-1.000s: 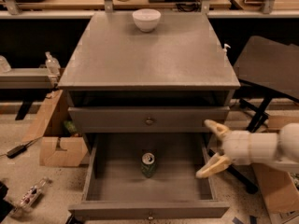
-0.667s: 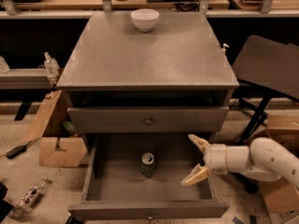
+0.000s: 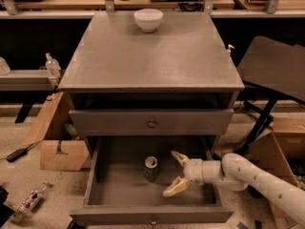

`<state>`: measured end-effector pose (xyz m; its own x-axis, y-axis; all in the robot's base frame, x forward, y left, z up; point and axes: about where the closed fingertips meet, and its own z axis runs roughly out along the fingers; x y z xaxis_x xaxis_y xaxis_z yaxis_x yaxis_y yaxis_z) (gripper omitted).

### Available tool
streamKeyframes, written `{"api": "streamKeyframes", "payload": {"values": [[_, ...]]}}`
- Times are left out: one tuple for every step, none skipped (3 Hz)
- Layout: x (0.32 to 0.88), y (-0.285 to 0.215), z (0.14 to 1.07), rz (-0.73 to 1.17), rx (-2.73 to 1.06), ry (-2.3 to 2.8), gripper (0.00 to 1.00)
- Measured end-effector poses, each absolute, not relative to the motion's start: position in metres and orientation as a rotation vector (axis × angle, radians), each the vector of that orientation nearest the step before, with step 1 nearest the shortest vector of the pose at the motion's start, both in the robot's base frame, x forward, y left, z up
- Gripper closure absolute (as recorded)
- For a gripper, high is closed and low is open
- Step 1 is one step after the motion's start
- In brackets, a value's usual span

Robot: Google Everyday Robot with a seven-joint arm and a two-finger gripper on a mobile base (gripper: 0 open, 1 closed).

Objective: Pick green can from middle drawer and place on counter

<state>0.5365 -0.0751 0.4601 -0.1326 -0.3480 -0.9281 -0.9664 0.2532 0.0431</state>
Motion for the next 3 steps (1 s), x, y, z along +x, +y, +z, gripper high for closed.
{"api": "streamKeyframes", "payload": {"values": [[0.553,-0.042,0.432,0.918,-1.227,1.636,0.0],[0.572,-0.023,0.42,0.914,-1.224,1.623,0.0],[0.584,-0.008,0.412,0.902,-1.225,1.622,0.18]]}}
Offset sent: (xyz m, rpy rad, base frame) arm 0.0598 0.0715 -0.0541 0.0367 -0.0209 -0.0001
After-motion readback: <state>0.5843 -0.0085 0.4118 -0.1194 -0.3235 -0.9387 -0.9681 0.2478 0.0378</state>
